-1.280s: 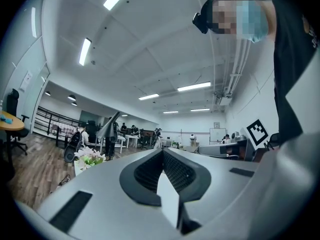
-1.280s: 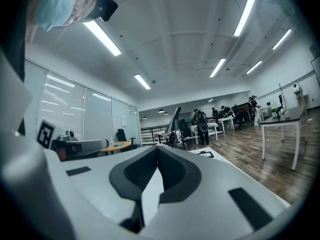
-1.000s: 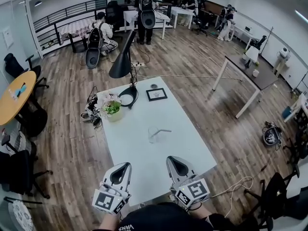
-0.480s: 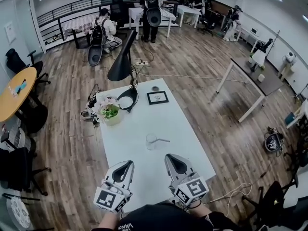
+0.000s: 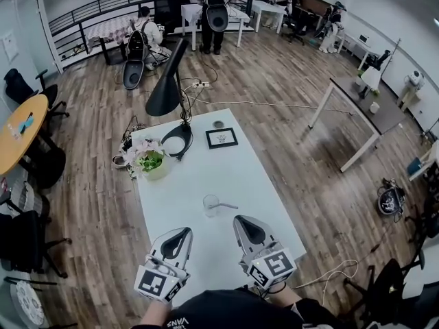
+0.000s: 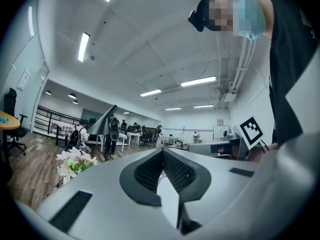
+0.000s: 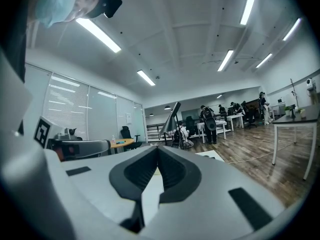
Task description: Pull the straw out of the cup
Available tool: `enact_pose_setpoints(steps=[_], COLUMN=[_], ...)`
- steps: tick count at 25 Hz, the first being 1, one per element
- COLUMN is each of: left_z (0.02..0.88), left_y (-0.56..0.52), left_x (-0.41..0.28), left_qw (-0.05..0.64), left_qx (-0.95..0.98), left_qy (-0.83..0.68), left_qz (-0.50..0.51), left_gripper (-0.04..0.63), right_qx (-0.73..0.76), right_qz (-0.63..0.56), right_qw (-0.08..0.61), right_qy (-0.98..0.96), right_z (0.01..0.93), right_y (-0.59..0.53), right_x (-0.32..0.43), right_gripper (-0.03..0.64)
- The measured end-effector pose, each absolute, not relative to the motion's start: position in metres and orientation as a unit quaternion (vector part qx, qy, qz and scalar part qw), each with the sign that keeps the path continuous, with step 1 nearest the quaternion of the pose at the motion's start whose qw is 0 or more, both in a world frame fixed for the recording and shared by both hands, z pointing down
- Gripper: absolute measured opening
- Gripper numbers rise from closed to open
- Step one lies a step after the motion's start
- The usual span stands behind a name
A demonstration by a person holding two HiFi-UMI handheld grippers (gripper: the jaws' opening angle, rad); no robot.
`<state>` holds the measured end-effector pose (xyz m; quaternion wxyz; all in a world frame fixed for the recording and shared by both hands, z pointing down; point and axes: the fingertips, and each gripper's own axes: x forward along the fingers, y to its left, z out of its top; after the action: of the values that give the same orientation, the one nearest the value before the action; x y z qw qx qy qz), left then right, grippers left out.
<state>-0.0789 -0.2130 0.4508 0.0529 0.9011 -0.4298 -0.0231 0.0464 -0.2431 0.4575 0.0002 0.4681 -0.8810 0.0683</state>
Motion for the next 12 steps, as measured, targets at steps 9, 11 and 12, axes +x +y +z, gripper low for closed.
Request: enact_pose_setpoints(steps=[9,11,12], left_z=[0.454,0.454,0.454], left_y=[-0.225,-0.227,-0.228], left_x=[-0.082,-0.084,-0.084], left_qw=[0.054,0.055,0.055], left_qx=[0.898,0.898,0.897], left_qy=[-0.436,-0.437,-0.437], left_qz=[-0.019,-0.018,-0.018], left_gripper=[0.011,0.011,0.011], right_qx=[0.46,0.458,0.458], right_qz=[0.068,0.071,0.072], right_qw=[0.004,0.007,0.009], right_qy=[-0.885,-0.886,-0.886], right_z=[0.468,0.471,0.473], right_y=[-0.266,-0.269,-0.27], right_x=[0.035,0.032,0.031], right_gripper=[0.017,0.017,0.017])
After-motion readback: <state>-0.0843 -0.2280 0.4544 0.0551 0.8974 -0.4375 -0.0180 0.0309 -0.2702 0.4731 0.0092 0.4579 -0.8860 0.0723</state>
